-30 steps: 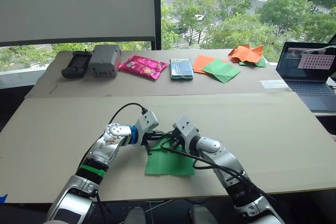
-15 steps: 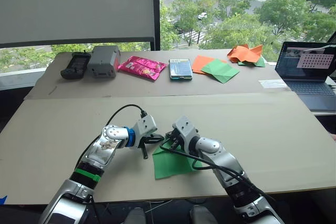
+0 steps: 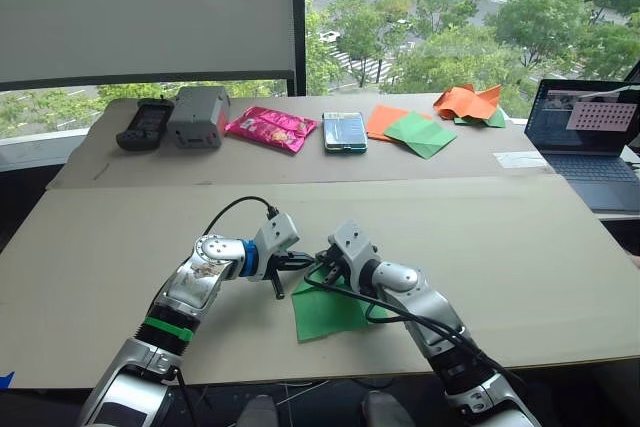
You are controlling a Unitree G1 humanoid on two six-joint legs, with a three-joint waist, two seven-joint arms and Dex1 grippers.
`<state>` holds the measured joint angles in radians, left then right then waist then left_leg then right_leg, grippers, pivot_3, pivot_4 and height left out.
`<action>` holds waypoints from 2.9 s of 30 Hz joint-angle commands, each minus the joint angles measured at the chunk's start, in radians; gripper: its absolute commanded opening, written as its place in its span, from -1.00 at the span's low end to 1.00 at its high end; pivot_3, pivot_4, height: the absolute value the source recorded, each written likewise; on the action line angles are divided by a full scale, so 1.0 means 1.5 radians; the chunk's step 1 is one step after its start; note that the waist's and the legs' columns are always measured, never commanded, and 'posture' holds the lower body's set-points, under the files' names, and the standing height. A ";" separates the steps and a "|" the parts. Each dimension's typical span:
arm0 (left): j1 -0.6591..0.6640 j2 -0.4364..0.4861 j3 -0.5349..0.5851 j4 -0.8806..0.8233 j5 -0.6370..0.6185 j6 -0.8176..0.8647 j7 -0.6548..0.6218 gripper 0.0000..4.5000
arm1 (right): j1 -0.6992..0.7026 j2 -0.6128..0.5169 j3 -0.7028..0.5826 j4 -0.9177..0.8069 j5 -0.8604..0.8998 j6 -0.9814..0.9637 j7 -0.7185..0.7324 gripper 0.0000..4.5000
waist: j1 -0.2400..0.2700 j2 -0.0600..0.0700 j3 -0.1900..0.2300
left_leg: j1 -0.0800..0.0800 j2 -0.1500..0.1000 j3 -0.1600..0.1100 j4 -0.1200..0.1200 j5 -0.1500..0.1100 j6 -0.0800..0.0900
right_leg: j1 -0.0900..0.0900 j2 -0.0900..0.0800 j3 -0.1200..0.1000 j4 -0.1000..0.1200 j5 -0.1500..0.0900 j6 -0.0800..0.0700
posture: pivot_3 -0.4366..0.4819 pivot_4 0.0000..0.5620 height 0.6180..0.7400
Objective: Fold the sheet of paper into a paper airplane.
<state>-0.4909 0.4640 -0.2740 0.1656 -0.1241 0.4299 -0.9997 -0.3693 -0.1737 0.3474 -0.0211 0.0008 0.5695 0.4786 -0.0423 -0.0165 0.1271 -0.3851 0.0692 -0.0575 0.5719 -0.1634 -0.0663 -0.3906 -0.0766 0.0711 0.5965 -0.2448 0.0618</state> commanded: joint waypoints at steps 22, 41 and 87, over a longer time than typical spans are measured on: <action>0.054 0.059 -0.058 -0.019 0.058 -0.079 -0.029 -0.98 | 0.009 -0.003 0.011 -0.002 -0.004 0.021 0.001 -1.00 | -0.001 0.001 -0.001 | 0.001 0.000 0.000 0.000 0.000 0.000 | 0.000 0.000 0.000 0.000 0.000 0.000 | -0.05 -0.47 0.64; 0.145 0.120 -0.031 -0.121 0.026 -0.027 -0.046 -0.98 | 0.005 0.000 0.010 0.002 -0.003 0.022 0.000 -1.00 | -0.001 0.002 -0.001 | 0.001 0.000 0.000 0.000 0.000 0.000 | -0.001 -0.001 0.000 -0.001 0.000 0.000 | -0.05 -0.47 0.64; 0.097 0.058 -0.048 -0.063 0.015 -0.065 -0.001 -0.98 | 0.008 -0.022 -0.057 -0.111 0.032 0.081 -0.005 -1.00 | 0.009 0.000 0.000 | -0.004 0.000 0.000 0.000 0.000 0.000 | -0.006 0.000 0.000 0.000 0.000 0.000 | -0.05 -0.47 0.64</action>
<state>-0.3535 0.5473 -0.3104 0.0308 -0.1478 0.3413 -0.9990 -0.3517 -0.1975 0.3089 -0.1096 0.0250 0.6678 0.4770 -0.0287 -0.0158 0.1267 -0.3915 0.0692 -0.0569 0.5716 -0.1638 -0.0667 -0.4002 -0.0772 0.0716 0.5957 -0.2451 0.0612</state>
